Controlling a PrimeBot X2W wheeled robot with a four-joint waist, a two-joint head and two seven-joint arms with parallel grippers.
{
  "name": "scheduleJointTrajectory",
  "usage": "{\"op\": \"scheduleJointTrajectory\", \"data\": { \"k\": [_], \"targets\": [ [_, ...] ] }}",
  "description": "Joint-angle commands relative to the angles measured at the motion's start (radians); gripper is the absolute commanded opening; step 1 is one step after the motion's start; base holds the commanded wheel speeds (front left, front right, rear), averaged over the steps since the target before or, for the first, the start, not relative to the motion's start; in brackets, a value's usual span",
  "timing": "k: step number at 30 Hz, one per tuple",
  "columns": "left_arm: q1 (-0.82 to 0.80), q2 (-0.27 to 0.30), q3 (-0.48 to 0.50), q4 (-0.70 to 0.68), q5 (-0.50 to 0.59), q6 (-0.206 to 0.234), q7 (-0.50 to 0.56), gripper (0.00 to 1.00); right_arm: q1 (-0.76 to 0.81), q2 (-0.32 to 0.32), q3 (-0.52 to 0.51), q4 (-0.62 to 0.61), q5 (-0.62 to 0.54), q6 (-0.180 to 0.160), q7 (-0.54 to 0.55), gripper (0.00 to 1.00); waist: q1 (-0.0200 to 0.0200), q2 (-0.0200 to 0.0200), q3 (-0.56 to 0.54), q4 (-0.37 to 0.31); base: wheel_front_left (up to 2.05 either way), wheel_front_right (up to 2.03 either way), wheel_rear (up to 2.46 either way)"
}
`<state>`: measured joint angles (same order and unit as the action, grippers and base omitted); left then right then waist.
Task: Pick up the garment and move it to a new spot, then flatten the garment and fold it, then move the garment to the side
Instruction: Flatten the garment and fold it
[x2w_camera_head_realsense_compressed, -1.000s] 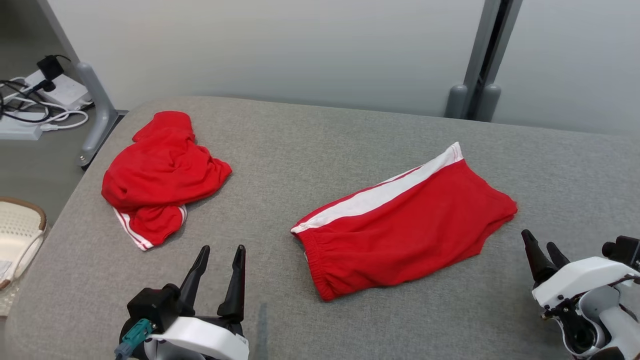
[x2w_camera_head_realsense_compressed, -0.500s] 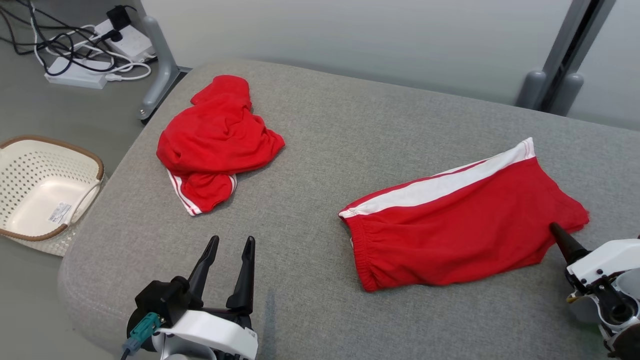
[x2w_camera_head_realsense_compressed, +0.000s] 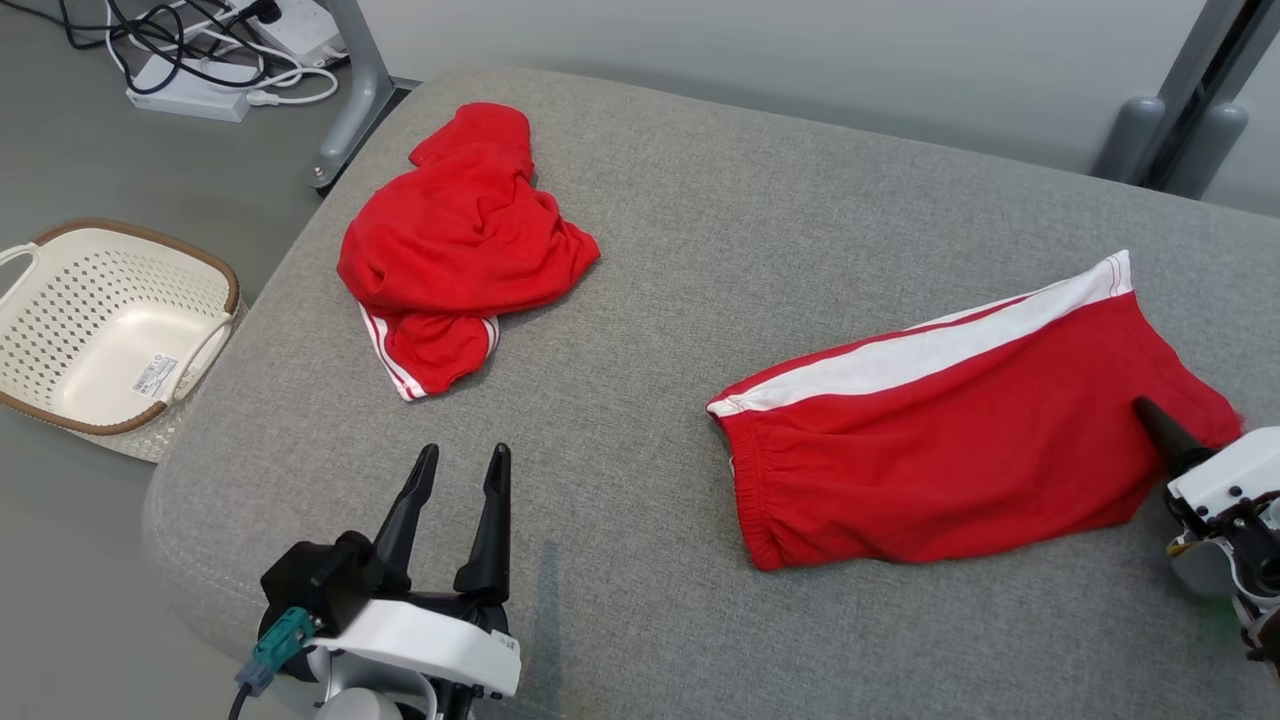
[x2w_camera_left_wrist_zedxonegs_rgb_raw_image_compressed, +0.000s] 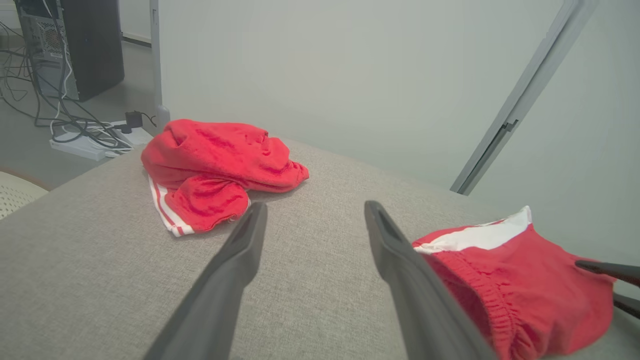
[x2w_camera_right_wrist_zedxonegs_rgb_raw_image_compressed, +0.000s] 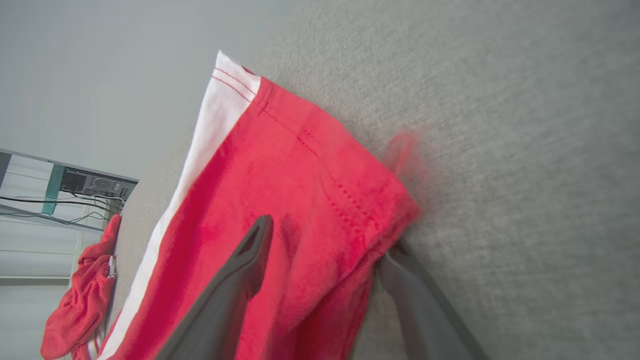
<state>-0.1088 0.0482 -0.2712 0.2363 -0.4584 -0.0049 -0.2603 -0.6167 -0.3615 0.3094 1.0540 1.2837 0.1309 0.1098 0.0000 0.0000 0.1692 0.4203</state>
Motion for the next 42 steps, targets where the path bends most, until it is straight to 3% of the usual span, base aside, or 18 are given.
{"op": "scheduleJointTrajectory", "data": {
  "k": [1,7,8,9,10,11,22,36,42],
  "targets": [
    [-0.011,0.004,0.006,-0.006,-0.011,0.005,-0.005,1.00,0.009,0.015,0.015,0.019,-0.006,0.000,0.009,1.00,0.0000,0.0000,0.004,0.002,0.00,0.00,0.00],
    [-0.013,0.004,-0.005,-0.005,-0.017,0.006,-0.005,1.00,-0.013,0.021,0.053,0.025,-0.018,0.000,0.003,1.00,0.0000,0.0000,0.007,0.008,0.00,0.00,0.00],
    [-0.014,0.004,-0.007,-0.004,-0.018,0.006,-0.005,1.00,-0.014,0.021,0.057,0.024,-0.020,0.000,0.001,0.93,0.0000,0.0000,0.007,0.010,0.00,0.00,0.00],
    [-0.015,0.004,-0.007,-0.003,-0.019,0.006,-0.005,1.00,-0.015,0.020,0.062,0.023,-0.021,0.000,-0.001,0.47,0.0000,0.0000,0.007,0.011,0.00,0.00,0.00],
    [-0.016,0.004,-0.007,-0.002,-0.020,0.007,-0.005,1.00,-0.014,0.017,0.069,0.019,-0.025,0.000,-0.005,0.20,0.0000,0.0000,0.006,0.012,0.00,0.00,0.00],
    [-0.016,0.004,-0.007,-0.001,-0.020,0.007,-0.005,1.00,-0.013,0.014,0.075,0.014,-0.028,0.000,-0.014,0.00,0.0000,0.0000,0.005,0.013,0.00,0.00,0.00],
    [-0.003,0.004,0.007,0.013,-0.010,-0.001,-0.005,1.00,-0.002,0.001,0.104,-0.012,-0.021,0.000,-0.096,0.00,0.0000,0.0000,-0.028,-0.012,0.00,0.00,0.00],
    [0.017,0.004,0.027,0.035,0.005,-0.018,-0.005,1.00,0.099,-0.026,0.074,-0.018,0.063,0.000,-0.213,0.00,0.0000,0.0000,-0.101,-0.103,0.00,0.00,0.00],
    [0.042,0.004,0.045,0.046,0.017,-0.024,-0.005,1.00,0.170,-0.005,0.047,0.023,0.101,0.000,-0.280,0.00,0.0000,0.0000,-0.152,-0.151,0.00,0.00,0.00]
  ]
}}
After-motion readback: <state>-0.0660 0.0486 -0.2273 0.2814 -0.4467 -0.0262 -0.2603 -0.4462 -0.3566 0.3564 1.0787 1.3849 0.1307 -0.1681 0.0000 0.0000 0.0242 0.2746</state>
